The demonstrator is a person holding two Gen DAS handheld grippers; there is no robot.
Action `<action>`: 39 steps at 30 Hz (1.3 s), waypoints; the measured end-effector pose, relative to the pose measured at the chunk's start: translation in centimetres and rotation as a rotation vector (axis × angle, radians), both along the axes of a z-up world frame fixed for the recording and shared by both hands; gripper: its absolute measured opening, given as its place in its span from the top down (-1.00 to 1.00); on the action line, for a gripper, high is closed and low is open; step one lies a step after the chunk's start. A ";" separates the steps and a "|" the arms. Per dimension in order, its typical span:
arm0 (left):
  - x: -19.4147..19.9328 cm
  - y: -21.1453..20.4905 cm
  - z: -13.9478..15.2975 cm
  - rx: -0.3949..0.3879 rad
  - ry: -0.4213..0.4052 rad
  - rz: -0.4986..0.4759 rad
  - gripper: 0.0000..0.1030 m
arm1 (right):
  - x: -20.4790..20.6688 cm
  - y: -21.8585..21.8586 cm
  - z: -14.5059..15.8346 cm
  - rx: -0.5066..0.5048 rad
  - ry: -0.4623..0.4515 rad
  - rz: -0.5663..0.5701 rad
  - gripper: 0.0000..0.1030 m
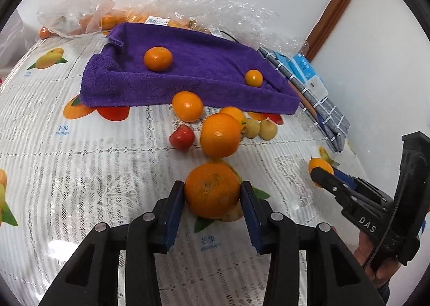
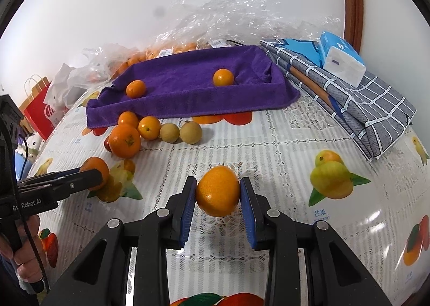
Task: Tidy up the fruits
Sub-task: 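Lift both held oranges and carry them over the purple towel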
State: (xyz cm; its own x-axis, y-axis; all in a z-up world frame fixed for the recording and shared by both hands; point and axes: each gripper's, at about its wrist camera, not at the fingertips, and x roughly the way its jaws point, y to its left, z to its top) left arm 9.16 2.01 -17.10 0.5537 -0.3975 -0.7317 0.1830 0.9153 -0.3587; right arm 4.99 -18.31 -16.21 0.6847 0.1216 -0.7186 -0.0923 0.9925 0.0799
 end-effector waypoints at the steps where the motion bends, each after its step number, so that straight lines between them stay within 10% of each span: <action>1: -0.2 0.0 0.2 -0.002 -0.006 -0.002 0.22 | 0.0 0.1 0.1 -0.002 -0.003 0.002 0.37; 39: 10.8 3.3 7.7 0.045 -0.210 0.166 0.22 | 11.6 0.2 7.0 -0.010 -0.152 -0.020 0.37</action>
State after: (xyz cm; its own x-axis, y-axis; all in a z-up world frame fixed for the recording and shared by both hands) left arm 19.98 5.31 -9.44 0.7504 -0.2580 -0.6086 0.0952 0.9533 -0.2868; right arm 16.64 -18.08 -9.16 0.7881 0.0998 -0.6074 -0.0827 0.9950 0.0562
